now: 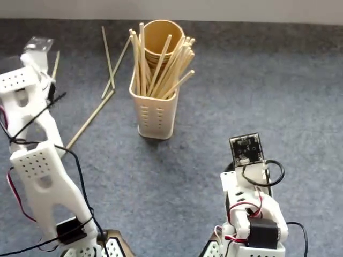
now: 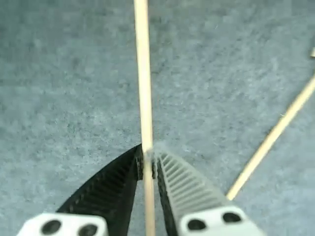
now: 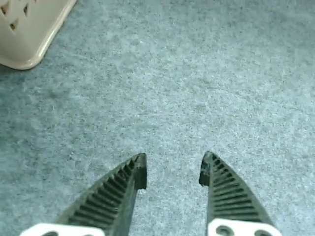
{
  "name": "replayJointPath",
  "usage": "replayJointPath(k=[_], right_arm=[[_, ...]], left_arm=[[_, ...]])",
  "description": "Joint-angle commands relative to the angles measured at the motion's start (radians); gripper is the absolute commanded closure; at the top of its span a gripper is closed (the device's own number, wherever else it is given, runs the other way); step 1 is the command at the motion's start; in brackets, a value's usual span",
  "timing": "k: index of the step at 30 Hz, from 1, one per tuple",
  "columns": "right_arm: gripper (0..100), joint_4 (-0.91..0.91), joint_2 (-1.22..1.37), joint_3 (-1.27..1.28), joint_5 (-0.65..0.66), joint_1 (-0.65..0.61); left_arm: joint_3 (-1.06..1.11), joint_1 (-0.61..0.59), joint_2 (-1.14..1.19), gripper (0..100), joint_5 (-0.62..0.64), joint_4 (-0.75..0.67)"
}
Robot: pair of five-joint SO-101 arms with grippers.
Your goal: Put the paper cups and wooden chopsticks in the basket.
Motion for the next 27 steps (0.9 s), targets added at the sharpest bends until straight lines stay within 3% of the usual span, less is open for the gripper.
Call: replayJointPath(k=[1,7,10,16,27], right_arm=[[81.1,-0.013,-0.007,-0.007,0.011,-0.005],[81.1,-0.013,-0.007,-0.005,0.011,-0.005],[81.1,-0.013,-0.007,-0.005,0.011,-0.005],[81.1,-0.013,-0.007,-0.007,0.011,-0.007],[81.1,-0.013,-0.007,-0.007,0.011,-0.007]], left_arm=[[-0.096,0.076,-0.022,98,-0.144,0.112],[0.160,0.143,-0.045,98,-0.439,0.109],[0.193,0.147,-0.041,97,-0.414,0.107],[0.196,0.105,-0.045,84,-0.388,0.106],[0.191,0.173,-0.085,83,-0.365,0.100]])
